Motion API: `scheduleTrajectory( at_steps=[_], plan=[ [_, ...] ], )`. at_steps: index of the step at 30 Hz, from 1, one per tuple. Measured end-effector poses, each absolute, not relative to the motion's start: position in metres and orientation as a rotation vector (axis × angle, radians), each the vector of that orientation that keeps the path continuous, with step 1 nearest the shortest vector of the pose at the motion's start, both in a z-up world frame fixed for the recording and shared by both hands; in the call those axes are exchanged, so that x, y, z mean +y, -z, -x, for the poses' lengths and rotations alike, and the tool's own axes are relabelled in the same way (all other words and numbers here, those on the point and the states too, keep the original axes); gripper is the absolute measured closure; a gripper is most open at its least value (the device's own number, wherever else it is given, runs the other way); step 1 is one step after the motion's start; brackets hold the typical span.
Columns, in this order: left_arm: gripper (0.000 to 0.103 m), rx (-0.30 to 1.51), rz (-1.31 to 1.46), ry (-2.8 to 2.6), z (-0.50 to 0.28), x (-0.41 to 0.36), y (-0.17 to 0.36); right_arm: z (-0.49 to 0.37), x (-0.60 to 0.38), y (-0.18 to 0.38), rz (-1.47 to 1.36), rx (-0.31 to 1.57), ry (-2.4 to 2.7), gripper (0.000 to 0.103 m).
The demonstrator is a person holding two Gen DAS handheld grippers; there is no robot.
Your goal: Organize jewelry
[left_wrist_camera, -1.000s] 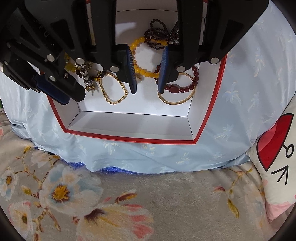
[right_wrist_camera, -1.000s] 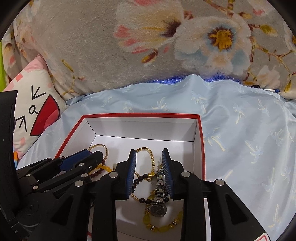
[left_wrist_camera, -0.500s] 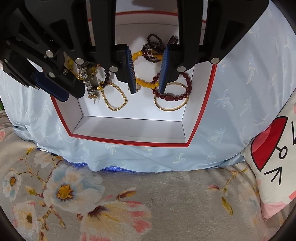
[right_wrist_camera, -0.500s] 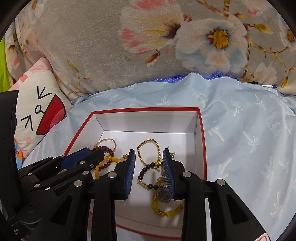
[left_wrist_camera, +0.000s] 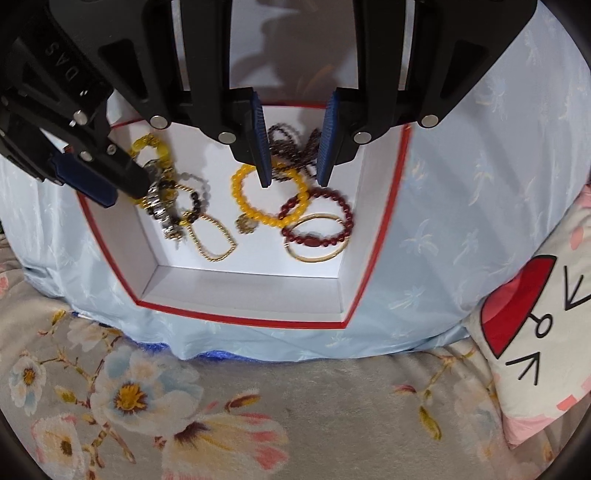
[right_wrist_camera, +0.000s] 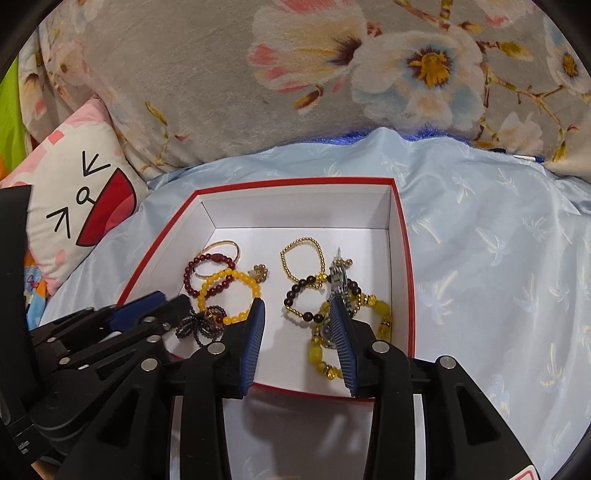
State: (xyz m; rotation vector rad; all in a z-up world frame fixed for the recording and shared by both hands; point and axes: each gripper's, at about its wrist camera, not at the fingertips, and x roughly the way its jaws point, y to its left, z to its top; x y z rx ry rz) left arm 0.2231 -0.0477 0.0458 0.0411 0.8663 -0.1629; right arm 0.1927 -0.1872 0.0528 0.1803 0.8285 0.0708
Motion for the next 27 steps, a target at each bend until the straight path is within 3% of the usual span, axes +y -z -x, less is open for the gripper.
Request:
scheduleTrajectory(
  at_steps=[27],
  plan=[
    [0.079,0.908,0.021,0.176,-0.154,-0.039,-0.053,-0.121,-0.186,-0.059,-0.159,0.837,-0.034,0.062]
  ],
)
